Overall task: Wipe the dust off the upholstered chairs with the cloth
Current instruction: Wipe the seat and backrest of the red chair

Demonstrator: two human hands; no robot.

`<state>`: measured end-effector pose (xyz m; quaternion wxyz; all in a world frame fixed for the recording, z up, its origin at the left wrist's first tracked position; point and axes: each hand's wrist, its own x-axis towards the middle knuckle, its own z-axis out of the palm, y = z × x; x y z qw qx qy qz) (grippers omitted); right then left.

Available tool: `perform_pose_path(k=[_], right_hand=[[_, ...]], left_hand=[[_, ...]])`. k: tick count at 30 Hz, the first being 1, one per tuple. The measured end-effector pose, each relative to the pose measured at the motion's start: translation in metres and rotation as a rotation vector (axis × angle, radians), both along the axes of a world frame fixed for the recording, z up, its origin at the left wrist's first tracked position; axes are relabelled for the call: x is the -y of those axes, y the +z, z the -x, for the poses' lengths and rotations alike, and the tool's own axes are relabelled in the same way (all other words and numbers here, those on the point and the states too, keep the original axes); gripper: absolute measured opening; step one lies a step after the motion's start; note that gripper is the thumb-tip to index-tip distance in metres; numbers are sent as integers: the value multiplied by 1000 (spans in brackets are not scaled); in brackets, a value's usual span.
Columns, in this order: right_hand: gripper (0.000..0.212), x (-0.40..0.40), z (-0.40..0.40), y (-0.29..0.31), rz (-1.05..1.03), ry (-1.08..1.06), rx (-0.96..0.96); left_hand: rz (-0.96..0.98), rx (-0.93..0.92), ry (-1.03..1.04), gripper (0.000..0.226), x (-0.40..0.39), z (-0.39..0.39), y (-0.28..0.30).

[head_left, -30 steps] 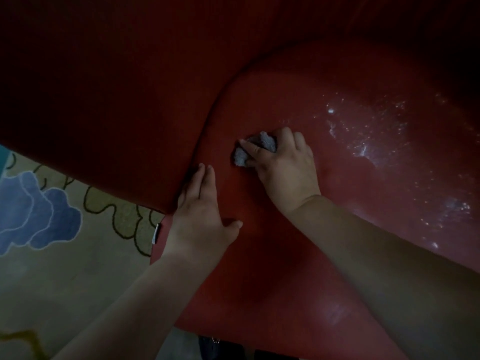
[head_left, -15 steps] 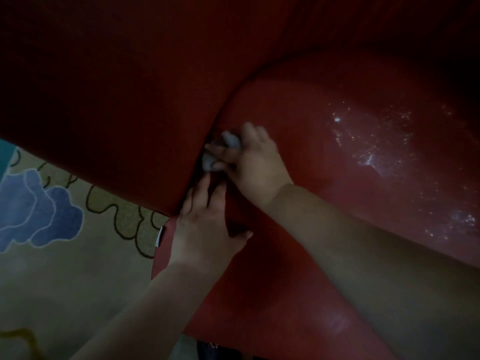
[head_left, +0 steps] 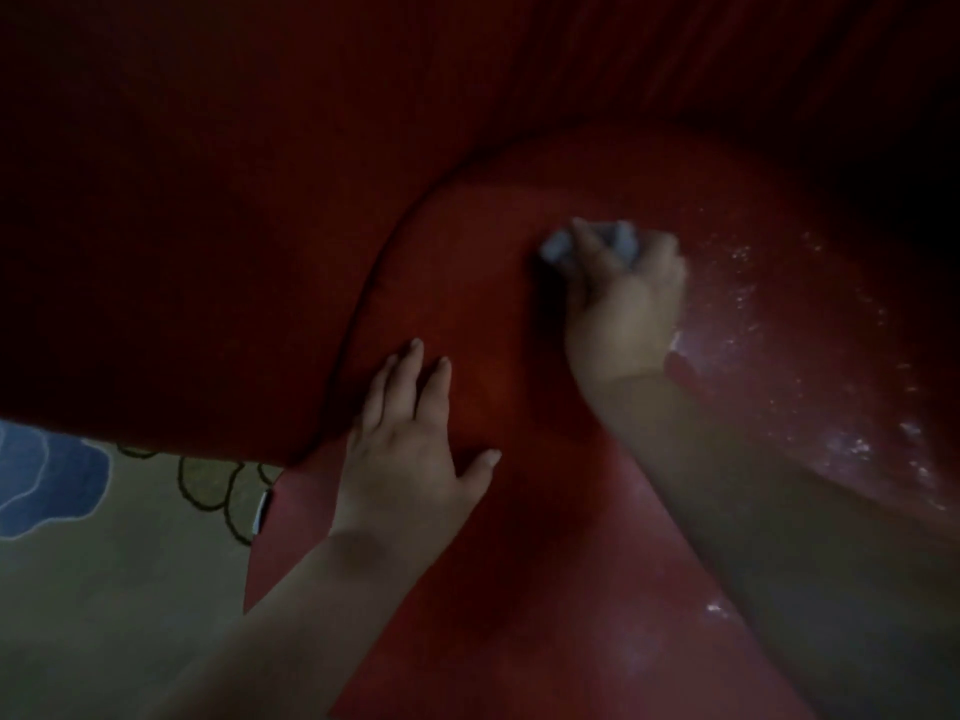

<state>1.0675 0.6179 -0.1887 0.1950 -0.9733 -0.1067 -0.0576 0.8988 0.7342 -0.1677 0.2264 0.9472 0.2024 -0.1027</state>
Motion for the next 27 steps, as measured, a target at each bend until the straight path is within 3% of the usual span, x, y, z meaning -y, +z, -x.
perform_pose_path(k=[2, 4, 8, 11, 14, 17, 20, 24, 27], right_hand=[[38, -13, 13, 1, -9, 252, 27], [39, -11, 12, -2, 36, 339, 39], [43, 52, -16, -12, 133, 0, 5], [39, 96, -21, -10, 27, -290, -55], [38, 79, -14, -2, -120, -132, -1], [37, 51, -7, -1, -29, 171, 9], [37, 69, -14, -7, 7, 38, -35], [37, 102, -16, -3, -311, 19, -115], [41, 124, -26, 2, -438, 11, -61]], left_hand=[[-5, 12, -14, 88, 10, -17, 0], [-22, 3, -20, 87, 15, -32, 0], [-29, -20, -25, 88, 17, -48, -2], [-31, -17, -53, 89, 19, -55, -2], [-36, 3, -61, 87, 25, -64, -3], [-62, 37, -56, 83, 33, -77, -6], [-89, 46, -85, 82, 39, -88, -9], [-84, 66, -116, 81, 48, -97, -11], [-63, 70, -136, 84, 68, -113, -11]])
